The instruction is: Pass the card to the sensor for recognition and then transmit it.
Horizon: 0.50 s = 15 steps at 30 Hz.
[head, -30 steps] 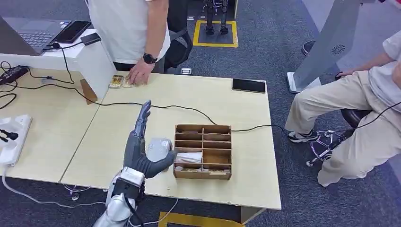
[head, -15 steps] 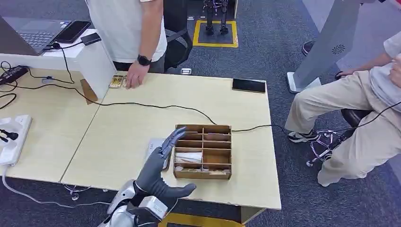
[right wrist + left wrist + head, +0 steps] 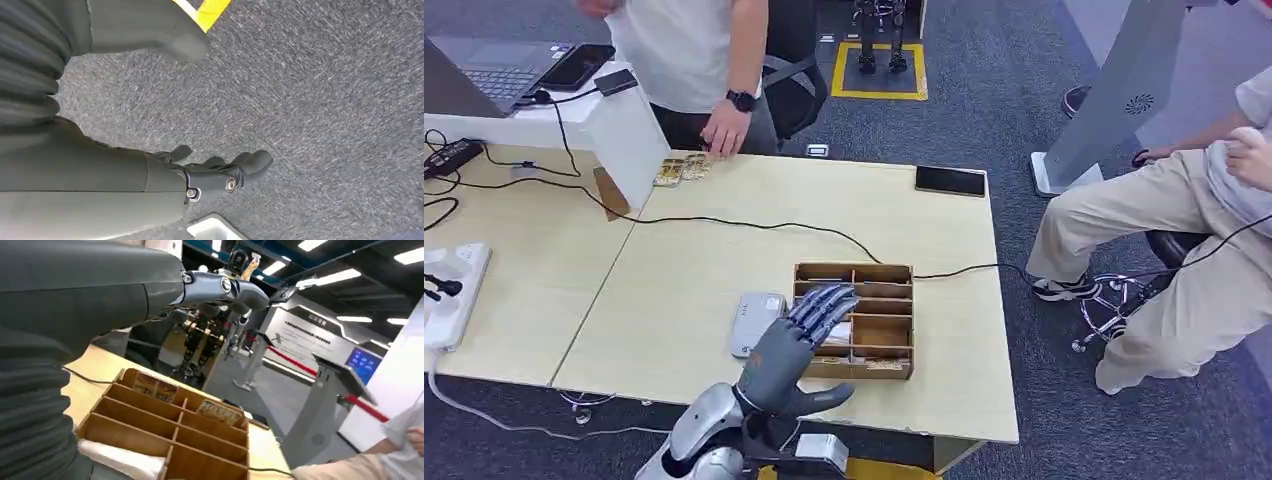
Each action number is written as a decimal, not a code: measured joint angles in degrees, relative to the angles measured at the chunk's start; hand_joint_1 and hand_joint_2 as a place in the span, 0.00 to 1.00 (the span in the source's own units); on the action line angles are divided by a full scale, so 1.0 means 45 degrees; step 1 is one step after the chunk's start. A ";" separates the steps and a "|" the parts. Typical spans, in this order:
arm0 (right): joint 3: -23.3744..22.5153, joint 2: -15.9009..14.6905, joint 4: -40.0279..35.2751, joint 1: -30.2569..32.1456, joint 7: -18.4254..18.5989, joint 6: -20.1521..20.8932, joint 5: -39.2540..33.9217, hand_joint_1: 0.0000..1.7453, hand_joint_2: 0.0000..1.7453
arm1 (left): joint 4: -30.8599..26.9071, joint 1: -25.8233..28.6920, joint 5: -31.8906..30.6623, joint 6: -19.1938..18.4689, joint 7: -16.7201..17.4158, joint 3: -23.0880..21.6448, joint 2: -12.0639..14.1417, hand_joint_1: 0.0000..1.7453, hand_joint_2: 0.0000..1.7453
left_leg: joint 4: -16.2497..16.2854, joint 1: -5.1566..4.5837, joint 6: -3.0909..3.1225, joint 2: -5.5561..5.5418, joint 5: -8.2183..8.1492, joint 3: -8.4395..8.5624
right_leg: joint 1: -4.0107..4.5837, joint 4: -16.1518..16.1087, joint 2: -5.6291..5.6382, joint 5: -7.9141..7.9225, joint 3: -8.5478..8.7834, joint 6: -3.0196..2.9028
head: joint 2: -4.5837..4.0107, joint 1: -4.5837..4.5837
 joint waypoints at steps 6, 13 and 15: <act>-0.0044 0.0000 -0.0155 0.0003 0.0034 0.0073 0.0219 0.00 1.00 | 0.0873 -0.0413 -0.1199 0.0131 0.0830 -0.0626 0.0019 0.00 1.00 | 0.0001 0.0000 0.0000 0.0000 0.0000 0.0000 | 0.0000 0.0000 0.0001 0.0000 0.0000 0.0000 | 0.0000 0.0000; -0.0117 0.0010 -0.0276 0.0005 0.0068 0.0228 0.0413 0.00 1.00 | 0.1583 -0.0735 -0.2082 0.0145 0.1471 -0.1097 0.0049 0.00 1.00 | 0.0000 -0.0001 0.0000 0.0000 0.0000 -0.0001 | 0.0000 0.0000 0.0001 0.0000 -0.0002 0.0000 | 0.0000 0.0000; -0.0121 0.0034 -0.0321 0.0009 0.0073 0.0223 0.0423 0.00 1.00 | 0.1729 -0.0813 -0.2389 0.0165 0.1675 -0.1204 0.0073 0.00 1.00 | 0.0000 -0.0001 0.0000 0.0001 0.0000 -0.0001 | 0.0000 0.0000 0.0001 0.0000 -0.0002 0.0000 | 0.0000 0.0000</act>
